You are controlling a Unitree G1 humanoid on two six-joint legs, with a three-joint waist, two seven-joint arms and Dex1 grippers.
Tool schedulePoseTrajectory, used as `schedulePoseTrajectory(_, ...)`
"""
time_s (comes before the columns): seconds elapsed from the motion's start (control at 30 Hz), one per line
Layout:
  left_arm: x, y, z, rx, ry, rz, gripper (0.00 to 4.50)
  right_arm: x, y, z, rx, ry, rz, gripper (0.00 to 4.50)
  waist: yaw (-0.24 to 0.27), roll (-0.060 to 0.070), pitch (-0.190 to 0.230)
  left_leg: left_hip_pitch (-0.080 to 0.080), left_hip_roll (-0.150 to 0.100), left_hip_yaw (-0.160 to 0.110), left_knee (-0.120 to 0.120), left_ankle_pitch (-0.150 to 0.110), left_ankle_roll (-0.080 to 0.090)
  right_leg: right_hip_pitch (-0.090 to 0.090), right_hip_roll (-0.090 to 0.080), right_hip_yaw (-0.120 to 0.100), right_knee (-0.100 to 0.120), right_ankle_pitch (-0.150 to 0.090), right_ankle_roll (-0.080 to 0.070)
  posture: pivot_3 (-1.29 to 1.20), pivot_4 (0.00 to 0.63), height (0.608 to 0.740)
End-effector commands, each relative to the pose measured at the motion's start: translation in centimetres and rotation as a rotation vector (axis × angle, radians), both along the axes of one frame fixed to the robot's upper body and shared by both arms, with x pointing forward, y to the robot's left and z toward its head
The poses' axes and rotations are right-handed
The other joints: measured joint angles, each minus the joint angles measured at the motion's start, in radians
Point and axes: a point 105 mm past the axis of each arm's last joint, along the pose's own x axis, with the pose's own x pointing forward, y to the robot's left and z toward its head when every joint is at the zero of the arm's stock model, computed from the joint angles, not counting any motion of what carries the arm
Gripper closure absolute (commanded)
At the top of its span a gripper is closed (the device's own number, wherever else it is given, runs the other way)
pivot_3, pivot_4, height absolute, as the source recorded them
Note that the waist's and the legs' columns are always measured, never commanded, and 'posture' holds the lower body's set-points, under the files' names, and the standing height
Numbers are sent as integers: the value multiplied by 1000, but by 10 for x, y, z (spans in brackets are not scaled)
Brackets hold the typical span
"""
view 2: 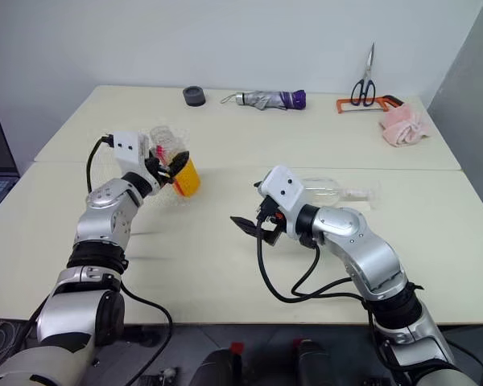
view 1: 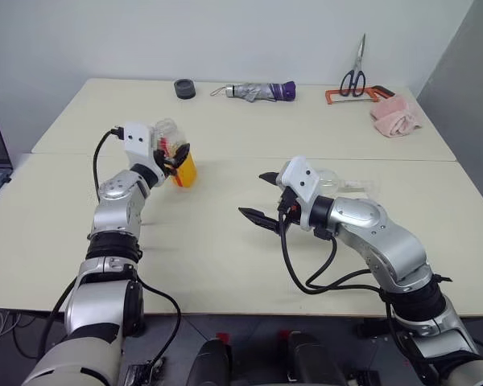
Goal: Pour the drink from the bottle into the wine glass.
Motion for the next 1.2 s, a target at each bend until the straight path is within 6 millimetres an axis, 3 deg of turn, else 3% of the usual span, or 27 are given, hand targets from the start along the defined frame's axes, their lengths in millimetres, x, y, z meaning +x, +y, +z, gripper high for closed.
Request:
schedulePoseTrajectory(0.03, -1, 3, 11, -4, -42, 8, 95, -5, 3, 12, 11, -45, 24, 0, 2, 0, 0, -1, 0, 0, 0, 0, 0, 0, 0, 0, 0, 0, 0, 0, 150, 740)
schedulePoseTrajectory(0.37, -9, 2, 5, 56, -76, 15, 41, -9, -5, 7, -24, -48, 24, 0, 3, 0, 0, -1, -1, 0, 0, 0, 0, -1, -2, 0, -1, 0, 0, 0, 150, 740)
schedulePoseTrajectory(0.83, -50, 1, -15, 156, -122, 2, 41, -26, -50, -9, -162, -150, -65, 0, 5, 0, 0, -1, -1, -1, -1, 0, 0, 0, -2, 1, -1, 0, 0, 0, 150, 740)
schedulePoseTrajectory(1.0, -79, -15, -26, 163, -89, -101, 41, -36, -83, -8, -204, -185, -177, 0, 6, 0, 0, -1, 0, -1, -2, 0, 0, 0, -4, 1, -2, 0, 0, 0, 150, 740)
schedulePoseTrajectory(1.2, -108, -71, -25, 156, -41, -474, 41, -29, -130, -16, -399, -295, -387, 0, 9, 0, 0, 0, -1, 0, -2, 0, 0, 2, -3, 0, -2, 0, 1, 0, 150, 740)
